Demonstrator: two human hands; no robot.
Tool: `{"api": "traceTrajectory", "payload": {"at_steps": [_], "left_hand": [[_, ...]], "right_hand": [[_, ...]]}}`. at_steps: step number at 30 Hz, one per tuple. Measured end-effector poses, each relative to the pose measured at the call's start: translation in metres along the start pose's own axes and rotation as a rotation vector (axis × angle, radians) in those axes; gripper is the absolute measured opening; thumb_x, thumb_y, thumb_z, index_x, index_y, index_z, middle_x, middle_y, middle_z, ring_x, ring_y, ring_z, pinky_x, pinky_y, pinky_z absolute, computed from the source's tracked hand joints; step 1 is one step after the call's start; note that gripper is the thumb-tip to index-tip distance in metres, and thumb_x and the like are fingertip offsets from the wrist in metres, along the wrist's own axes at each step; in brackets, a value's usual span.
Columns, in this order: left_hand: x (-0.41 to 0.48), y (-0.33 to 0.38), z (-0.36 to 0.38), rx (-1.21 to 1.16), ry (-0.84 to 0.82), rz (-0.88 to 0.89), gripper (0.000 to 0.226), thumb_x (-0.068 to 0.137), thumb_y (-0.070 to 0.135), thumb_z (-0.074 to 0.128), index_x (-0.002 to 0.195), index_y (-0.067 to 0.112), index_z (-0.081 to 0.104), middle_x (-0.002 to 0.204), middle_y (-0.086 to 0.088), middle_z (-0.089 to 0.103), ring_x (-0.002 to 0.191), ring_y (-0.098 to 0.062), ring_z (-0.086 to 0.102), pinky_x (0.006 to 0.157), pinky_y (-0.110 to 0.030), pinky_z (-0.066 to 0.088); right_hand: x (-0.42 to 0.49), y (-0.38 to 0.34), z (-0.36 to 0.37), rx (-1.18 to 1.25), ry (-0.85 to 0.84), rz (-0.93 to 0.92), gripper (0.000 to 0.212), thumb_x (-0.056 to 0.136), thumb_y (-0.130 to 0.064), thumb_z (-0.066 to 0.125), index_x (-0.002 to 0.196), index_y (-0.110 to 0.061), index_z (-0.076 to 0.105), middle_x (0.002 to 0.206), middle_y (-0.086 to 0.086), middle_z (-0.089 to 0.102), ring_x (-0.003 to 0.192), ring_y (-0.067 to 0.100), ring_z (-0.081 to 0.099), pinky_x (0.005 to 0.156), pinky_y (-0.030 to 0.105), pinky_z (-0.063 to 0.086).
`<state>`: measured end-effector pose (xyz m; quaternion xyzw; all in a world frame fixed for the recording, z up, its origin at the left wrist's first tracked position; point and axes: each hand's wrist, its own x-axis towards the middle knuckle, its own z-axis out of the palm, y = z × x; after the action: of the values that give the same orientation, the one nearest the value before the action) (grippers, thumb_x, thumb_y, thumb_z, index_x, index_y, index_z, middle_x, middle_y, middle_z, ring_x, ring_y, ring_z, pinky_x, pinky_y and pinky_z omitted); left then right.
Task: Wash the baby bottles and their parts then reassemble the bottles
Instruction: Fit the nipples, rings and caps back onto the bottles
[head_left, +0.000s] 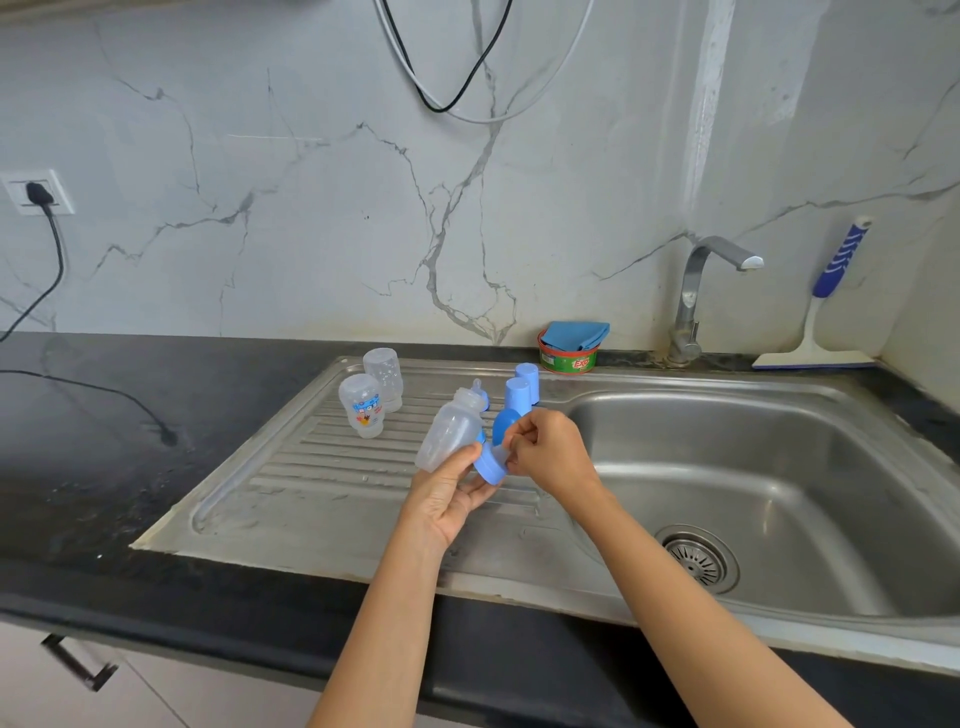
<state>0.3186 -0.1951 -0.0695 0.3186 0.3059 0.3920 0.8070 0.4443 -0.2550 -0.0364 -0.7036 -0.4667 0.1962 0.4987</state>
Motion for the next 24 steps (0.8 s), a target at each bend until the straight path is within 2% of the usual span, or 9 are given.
{"api": "traceTrajectory", "payload": {"at_steps": [4,7,9,12,13,15,17,20,24], "left_hand": [[0.000,-0.001,-0.001,-0.024,-0.019,0.026,0.049,0.082,-0.002,0.067,0.129,0.003,0.052,0.116,-0.022,0.066,0.096,-0.032,0.070,0.069,-0.042,0.059],[-0.002,-0.002,0.001,-0.023,-0.020,0.034,0.047,0.083,-0.003,0.066,0.128,0.003,0.053,0.115,-0.021,0.067,0.092,-0.029,0.071,0.069,-0.042,0.059],[-0.002,-0.002,0.001,-0.023,-0.016,0.034,0.045,0.084,-0.002,0.066,0.127,0.003,0.054,0.114,-0.020,0.067,0.093,-0.028,0.071,0.068,-0.040,0.059],[-0.004,-0.001,0.005,-0.001,-0.019,0.034,0.041,0.083,0.000,0.067,0.123,0.003,0.058,0.114,-0.019,0.068,0.098,-0.027,0.070,0.068,-0.038,0.059],[-0.004,0.000,0.007,0.010,-0.022,0.033,0.040,0.083,0.000,0.067,0.122,0.002,0.059,0.114,-0.019,0.068,0.099,-0.027,0.069,0.068,-0.037,0.059],[-0.005,0.002,0.010,0.014,-0.031,0.020,0.043,0.083,0.002,0.068,0.124,0.000,0.057,0.114,-0.020,0.068,0.103,-0.029,0.068,0.068,-0.037,0.059],[-0.007,0.004,0.012,0.020,-0.039,0.008,0.046,0.081,0.002,0.069,0.125,0.000,0.056,0.114,-0.021,0.067,0.105,-0.032,0.067,0.069,-0.038,0.059],[-0.009,0.005,0.015,0.058,-0.061,-0.001,0.047,0.081,0.002,0.070,0.126,0.000,0.055,0.113,-0.021,0.068,0.101,-0.032,0.068,0.074,-0.042,0.059],[-0.005,0.003,0.023,0.096,-0.043,0.041,0.055,0.078,0.024,0.073,0.127,0.007,0.054,0.118,-0.018,0.065,0.106,-0.031,0.065,0.081,-0.044,0.058]], "right_hand": [[0.002,-0.003,-0.003,0.138,-0.057,0.097,0.024,0.086,0.008,0.051,0.068,-0.004,0.062,0.075,0.010,0.065,0.077,0.027,0.069,0.072,0.035,0.060],[0.003,-0.001,-0.009,0.188,-0.151,0.096,0.020,0.087,0.007,0.055,0.073,-0.006,0.063,0.076,0.007,0.063,0.076,0.021,0.067,0.074,0.033,0.060],[0.003,0.004,-0.013,0.214,-0.246,0.086,0.007,0.087,-0.002,0.062,0.085,-0.008,0.064,0.083,0.007,0.063,0.081,0.020,0.067,0.079,0.033,0.059],[0.003,0.012,-0.018,0.033,-0.290,-0.007,0.022,0.077,-0.021,0.077,0.097,-0.023,0.068,0.099,-0.002,0.064,0.098,0.014,0.063,0.087,0.030,0.053],[0.002,0.012,-0.018,0.006,-0.270,-0.025,0.026,0.073,-0.021,0.080,0.097,-0.024,0.069,0.099,-0.004,0.065,0.098,0.011,0.062,0.087,0.028,0.052],[0.000,0.010,-0.019,0.133,-0.237,-0.009,0.026,0.072,-0.013,0.081,0.096,-0.016,0.071,0.093,0.001,0.069,0.089,0.013,0.066,0.082,0.031,0.057],[-0.002,0.008,-0.022,0.275,-0.226,0.028,0.021,0.074,-0.003,0.079,0.093,-0.006,0.072,0.089,0.011,0.071,0.083,0.018,0.070,0.076,0.033,0.060],[-0.005,0.008,-0.027,0.295,-0.197,0.049,0.014,0.076,0.000,0.077,0.088,-0.003,0.071,0.085,0.017,0.072,0.078,0.022,0.072,0.072,0.031,0.060],[-0.007,0.011,-0.041,0.307,-0.089,0.128,0.011,0.078,0.003,0.074,0.088,-0.002,0.070,0.077,0.011,0.069,0.065,0.016,0.068,0.062,0.023,0.058]]}}
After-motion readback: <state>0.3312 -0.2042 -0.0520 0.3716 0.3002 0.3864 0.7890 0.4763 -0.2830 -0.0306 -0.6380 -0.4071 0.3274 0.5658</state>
